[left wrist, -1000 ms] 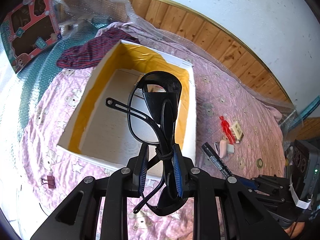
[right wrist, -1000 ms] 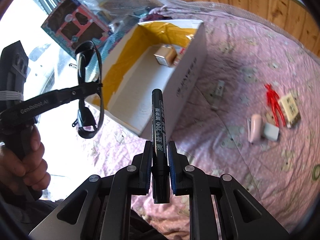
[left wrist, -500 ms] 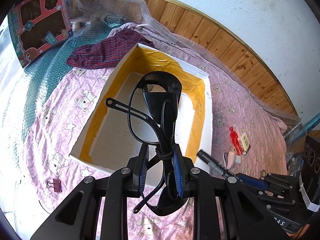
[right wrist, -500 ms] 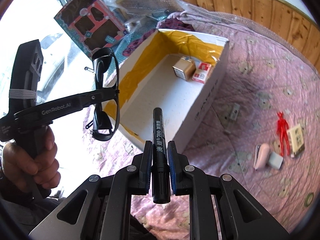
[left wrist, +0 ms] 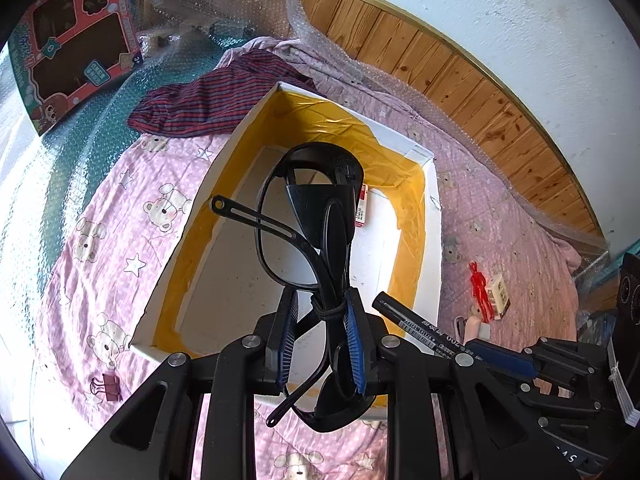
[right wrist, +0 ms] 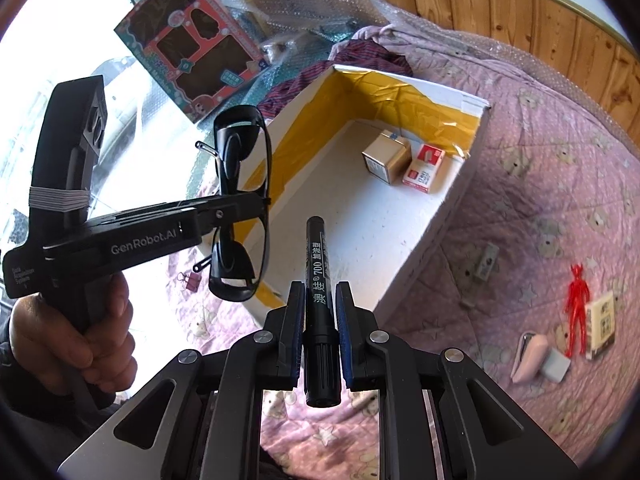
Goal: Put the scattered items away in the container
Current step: 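Lift and carry the glasses and marker over the white box with both tools, then open both tools to drop the glasses and marker into the white box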
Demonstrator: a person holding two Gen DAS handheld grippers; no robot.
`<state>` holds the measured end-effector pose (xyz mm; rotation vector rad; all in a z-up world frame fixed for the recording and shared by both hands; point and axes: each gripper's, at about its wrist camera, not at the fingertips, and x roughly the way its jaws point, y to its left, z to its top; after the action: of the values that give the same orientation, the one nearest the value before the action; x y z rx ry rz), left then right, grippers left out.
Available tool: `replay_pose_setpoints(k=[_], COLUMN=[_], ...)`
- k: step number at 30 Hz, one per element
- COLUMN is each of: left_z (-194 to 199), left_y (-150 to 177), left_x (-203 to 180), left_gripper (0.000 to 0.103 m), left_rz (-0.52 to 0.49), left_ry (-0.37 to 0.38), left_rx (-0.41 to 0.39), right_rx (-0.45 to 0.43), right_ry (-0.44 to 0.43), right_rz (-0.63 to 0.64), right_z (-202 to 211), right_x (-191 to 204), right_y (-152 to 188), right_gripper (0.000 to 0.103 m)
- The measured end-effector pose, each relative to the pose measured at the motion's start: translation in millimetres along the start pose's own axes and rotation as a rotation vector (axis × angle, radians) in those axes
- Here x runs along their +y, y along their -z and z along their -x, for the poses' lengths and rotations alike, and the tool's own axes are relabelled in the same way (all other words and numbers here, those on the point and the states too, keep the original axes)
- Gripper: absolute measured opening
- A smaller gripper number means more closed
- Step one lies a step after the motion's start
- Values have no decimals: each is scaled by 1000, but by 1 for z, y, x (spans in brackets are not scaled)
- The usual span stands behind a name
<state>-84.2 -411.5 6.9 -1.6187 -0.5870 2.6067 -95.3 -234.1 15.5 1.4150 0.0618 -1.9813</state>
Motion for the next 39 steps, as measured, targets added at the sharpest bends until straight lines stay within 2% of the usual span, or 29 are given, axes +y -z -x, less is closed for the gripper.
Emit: replay_pose_setpoints(k=[11,20,30,34,36,39], left_z=[-23,-40,-59,-71,-68,-59], left_y=[-11,-15,-21,-19,-18,-20], left_x=[11,24,43,57,61,60], left_gripper=[25,25,25,30,31,38], left_rz=[-10,-6,23,86,103,111], left_ry=[-61,-93,-90,-106,-103,-106], left_rx=[53,113,168,220,215,186], right_rx=[32,85,144,194,181,157], right_ry=[-16,13,0,-30,-31,-35], right_rz=[8,-14,-29,-73,-81,-114], right_z=[-30,-60,-93,-104,-98,-85], right_x=[2,0,2,-4,-7,-16], right_y=[-23,-34,-36,-31,-28,-23], right_gripper=[16,16,18,22,21,22])
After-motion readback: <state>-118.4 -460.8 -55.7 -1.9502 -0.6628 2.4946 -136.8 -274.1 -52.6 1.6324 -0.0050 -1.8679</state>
